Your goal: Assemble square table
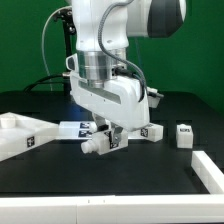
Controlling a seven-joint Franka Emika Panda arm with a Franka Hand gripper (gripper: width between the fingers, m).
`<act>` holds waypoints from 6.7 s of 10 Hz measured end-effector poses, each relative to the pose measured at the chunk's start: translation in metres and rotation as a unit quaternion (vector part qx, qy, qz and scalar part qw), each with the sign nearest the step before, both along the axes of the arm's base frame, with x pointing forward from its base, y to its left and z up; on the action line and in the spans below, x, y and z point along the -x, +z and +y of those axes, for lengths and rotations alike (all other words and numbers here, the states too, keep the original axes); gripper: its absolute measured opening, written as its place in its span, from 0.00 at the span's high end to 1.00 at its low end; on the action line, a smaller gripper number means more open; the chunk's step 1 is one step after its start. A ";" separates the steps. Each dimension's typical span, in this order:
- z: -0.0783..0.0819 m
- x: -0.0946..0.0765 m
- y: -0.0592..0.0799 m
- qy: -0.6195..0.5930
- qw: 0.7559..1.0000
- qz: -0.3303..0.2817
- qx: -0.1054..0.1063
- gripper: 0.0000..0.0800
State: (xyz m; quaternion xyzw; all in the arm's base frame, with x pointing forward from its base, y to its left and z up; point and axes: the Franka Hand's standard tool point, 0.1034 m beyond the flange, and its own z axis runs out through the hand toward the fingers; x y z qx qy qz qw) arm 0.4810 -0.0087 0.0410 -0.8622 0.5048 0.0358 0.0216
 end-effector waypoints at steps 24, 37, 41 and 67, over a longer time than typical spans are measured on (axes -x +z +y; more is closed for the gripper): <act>-0.023 0.083 0.001 0.003 0.999 0.045 -0.021 0.22; -0.073 0.052 0.038 0.235 0.971 0.003 -0.048 0.19; -0.101 0.045 0.039 0.391 0.919 -0.009 -0.043 0.19; -0.232 0.064 -0.022 0.830 0.556 0.010 -0.036 0.19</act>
Offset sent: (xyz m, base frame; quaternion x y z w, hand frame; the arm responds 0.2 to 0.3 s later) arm -0.0761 -0.0236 0.0024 -0.0244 -0.0066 0.1012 0.9945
